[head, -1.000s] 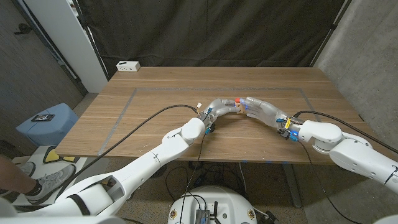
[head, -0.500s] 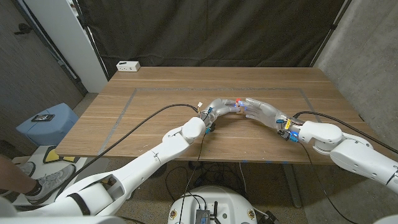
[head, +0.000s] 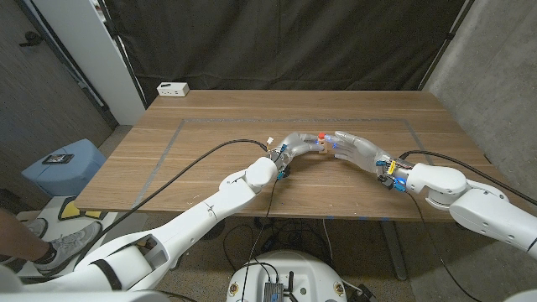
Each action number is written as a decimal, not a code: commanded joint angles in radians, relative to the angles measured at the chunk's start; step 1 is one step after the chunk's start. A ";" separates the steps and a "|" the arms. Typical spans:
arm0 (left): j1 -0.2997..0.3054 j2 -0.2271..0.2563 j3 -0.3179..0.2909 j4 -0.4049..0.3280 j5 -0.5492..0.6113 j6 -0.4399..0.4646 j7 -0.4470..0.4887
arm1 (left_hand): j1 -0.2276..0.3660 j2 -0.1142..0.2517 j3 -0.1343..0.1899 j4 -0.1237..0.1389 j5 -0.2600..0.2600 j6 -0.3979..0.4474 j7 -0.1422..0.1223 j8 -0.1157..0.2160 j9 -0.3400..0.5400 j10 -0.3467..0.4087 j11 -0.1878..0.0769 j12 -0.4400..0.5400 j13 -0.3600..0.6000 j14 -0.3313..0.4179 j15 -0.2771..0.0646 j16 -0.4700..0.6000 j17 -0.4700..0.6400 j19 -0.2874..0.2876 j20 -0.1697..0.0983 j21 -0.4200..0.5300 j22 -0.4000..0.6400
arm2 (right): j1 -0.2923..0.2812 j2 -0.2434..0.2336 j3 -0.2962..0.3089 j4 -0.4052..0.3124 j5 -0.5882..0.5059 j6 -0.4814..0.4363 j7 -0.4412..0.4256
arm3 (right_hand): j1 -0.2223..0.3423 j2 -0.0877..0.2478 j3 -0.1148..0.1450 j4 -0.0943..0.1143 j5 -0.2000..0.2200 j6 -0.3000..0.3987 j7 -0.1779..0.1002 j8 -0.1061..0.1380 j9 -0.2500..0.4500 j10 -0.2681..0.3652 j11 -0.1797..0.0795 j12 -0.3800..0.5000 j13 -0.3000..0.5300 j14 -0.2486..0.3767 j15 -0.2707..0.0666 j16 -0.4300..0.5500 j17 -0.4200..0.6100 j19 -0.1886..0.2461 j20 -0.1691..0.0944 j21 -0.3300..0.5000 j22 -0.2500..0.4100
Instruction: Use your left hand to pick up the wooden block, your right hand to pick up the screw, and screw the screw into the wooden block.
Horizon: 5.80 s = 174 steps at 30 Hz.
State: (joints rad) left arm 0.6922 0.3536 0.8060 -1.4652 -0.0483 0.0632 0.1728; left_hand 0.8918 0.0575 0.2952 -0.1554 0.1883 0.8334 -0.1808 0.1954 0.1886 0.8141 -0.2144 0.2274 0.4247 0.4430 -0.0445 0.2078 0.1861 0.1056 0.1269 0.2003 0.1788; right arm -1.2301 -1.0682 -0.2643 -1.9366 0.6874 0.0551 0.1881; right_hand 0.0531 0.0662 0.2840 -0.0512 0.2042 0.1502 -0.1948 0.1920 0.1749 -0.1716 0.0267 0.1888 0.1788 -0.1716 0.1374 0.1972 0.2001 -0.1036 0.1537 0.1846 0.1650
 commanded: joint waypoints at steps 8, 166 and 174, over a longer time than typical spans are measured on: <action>-0.007 0.006 0.008 -0.005 0.014 0.003 -0.005 | 0.011 0.003 0.005 0.000 0.007 0.020 0.005 0.010 0.003 0.017 -0.001 0.007 0.004 0.009 -0.060 0.010 0.003 0.001 0.007 0.006 0.005 | 0.007 0.010 0.015 0.025 -0.013 -0.005 -0.022 | -0.005 0.007 0.001 0.004 0.009 -0.016 -0.002 -0.012 0.001 -0.198 -0.004 0.005 0.003 -0.200 0.002 0.004 0.001 0.000 -0.005 0.006 0.006; 0.000 0.018 -0.002 -0.020 -0.007 0.018 -0.014 | 0.011 0.004 -0.003 0.005 0.008 0.022 0.009 0.007 0.003 0.017 -0.001 0.004 0.025 0.009 -0.057 0.010 0.005 0.002 0.006 0.005 0.005 | 0.063 0.021 -0.027 0.045 -0.003 -0.003 0.034 | -0.014 0.012 -0.004 0.026 0.017 -0.048 -0.004 -0.005 0.001 -0.205 -0.002 0.006 0.003 -0.209 0.002 0.006 0.004 -0.006 -0.005 0.006 0.006; -0.003 0.019 0.001 -0.019 -0.005 0.015 -0.019 | 0.010 0.002 -0.004 0.005 0.007 0.019 0.010 0.006 0.003 0.018 -0.001 0.004 0.026 0.009 -0.056 0.009 0.005 0.002 0.006 0.005 0.005 | 0.083 0.038 -0.038 0.073 -0.015 0.001 0.041 | -0.013 0.011 -0.004 0.026 0.018 -0.096 -0.015 -0.022 0.001 -0.216 -0.002 0.001 0.003 -0.211 0.002 0.005 0.003 -0.008 -0.003 0.005 0.006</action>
State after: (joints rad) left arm 0.6919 0.3703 0.8050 -1.4829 -0.0561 0.0777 0.1587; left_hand 0.9050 0.0498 0.2882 -0.1538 0.1887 0.8445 -0.1737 0.1956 0.1888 0.8247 -0.2144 0.2262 0.4477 0.4427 -0.0447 0.2150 0.1883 0.1055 0.1268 0.2003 0.1788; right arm -1.1665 -1.0469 -0.2978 -1.8947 0.6810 0.0523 0.2248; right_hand 0.0439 0.0754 0.2761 -0.0316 0.2187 0.0688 -0.2039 0.1734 0.1745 -0.1716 0.0268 0.1886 0.1813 -0.1716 0.1374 0.1972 0.1998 -0.1089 0.1483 0.1846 0.1676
